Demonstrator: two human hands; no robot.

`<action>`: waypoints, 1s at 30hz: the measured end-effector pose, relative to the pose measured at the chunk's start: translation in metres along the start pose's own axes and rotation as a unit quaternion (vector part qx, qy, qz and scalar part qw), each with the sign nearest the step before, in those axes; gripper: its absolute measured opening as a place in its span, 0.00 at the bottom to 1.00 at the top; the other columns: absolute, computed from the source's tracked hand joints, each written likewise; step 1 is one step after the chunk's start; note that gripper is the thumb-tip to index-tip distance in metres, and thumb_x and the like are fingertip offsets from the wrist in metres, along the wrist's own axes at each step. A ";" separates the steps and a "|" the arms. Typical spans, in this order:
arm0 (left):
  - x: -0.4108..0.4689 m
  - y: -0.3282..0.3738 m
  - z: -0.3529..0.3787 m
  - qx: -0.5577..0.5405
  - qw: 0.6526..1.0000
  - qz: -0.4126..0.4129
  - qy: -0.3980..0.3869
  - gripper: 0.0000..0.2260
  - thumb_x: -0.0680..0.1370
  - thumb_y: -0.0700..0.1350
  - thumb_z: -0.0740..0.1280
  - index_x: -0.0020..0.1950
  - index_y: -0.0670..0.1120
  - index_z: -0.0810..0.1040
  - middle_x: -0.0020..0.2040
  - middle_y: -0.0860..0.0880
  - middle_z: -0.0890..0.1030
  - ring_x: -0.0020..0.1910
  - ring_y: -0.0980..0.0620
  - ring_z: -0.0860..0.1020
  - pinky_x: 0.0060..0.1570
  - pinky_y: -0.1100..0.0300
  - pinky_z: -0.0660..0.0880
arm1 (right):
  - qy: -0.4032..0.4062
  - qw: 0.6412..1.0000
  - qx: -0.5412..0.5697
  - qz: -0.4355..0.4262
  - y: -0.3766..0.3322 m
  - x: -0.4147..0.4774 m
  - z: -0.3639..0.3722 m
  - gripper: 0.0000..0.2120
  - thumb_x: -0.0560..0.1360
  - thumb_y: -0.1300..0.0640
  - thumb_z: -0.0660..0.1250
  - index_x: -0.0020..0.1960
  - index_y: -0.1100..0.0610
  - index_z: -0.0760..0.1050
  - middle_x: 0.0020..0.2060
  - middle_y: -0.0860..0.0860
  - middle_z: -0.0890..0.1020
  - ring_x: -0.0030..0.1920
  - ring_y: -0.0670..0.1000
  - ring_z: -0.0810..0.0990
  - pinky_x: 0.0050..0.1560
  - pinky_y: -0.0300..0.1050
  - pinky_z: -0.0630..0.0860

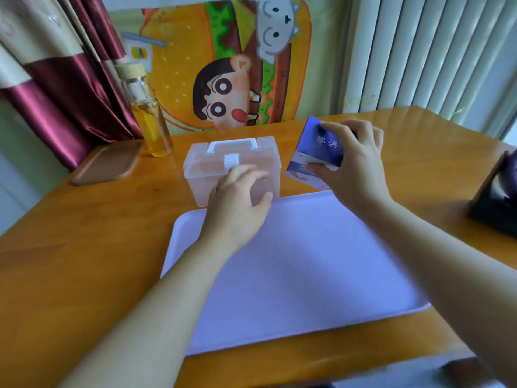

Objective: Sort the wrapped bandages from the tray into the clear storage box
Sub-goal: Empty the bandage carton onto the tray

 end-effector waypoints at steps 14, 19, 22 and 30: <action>-0.100 0.014 0.001 -0.472 0.840 -0.254 -0.083 0.38 0.66 0.58 0.75 0.72 0.57 0.63 0.62 0.51 0.76 0.61 0.50 0.76 0.59 0.43 0.75 | -0.219 0.770 0.502 0.327 -0.036 -0.100 -0.027 0.23 0.71 0.56 0.71 0.64 0.57 0.69 0.49 0.55 0.84 0.46 0.50 0.84 0.53 0.48 0.79; -0.104 0.010 0.010 -0.428 0.864 -0.266 0.000 0.28 0.69 0.52 0.71 0.67 0.55 0.66 0.60 0.51 0.75 0.55 0.51 0.79 0.46 0.56 0.80 | -0.116 0.910 0.304 0.256 -0.032 -0.106 -0.022 0.15 0.72 0.54 0.71 0.55 0.50 0.70 0.53 0.44 0.77 0.52 0.44 0.76 0.52 0.42 0.74; -0.101 0.005 0.012 -0.408 0.875 -0.259 0.038 0.28 0.71 0.49 0.72 0.67 0.54 0.66 0.60 0.51 0.75 0.55 0.53 0.78 0.48 0.55 0.80 | -0.119 0.942 0.245 0.195 -0.028 -0.103 -0.022 0.05 0.72 0.55 0.71 0.43 0.50 0.74 0.42 0.43 0.79 0.40 0.43 0.76 0.38 0.34 0.71; -0.102 0.019 0.016 -0.346 0.916 -0.190 0.062 0.26 0.71 0.48 0.72 0.64 0.59 0.63 0.52 0.67 0.71 0.52 0.66 0.74 0.36 0.74 0.75 | -0.150 0.927 0.251 0.233 -0.025 -0.100 -0.008 0.09 0.70 0.51 0.73 0.40 0.56 0.78 0.35 0.44 0.82 0.34 0.41 0.77 0.28 0.28 0.68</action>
Point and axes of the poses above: each hand's wrist, its own x-axis towards the middle knuckle, its own z-axis out of the palm, y = z × x, the point moved 2 cm from there along x, towards the middle knuckle
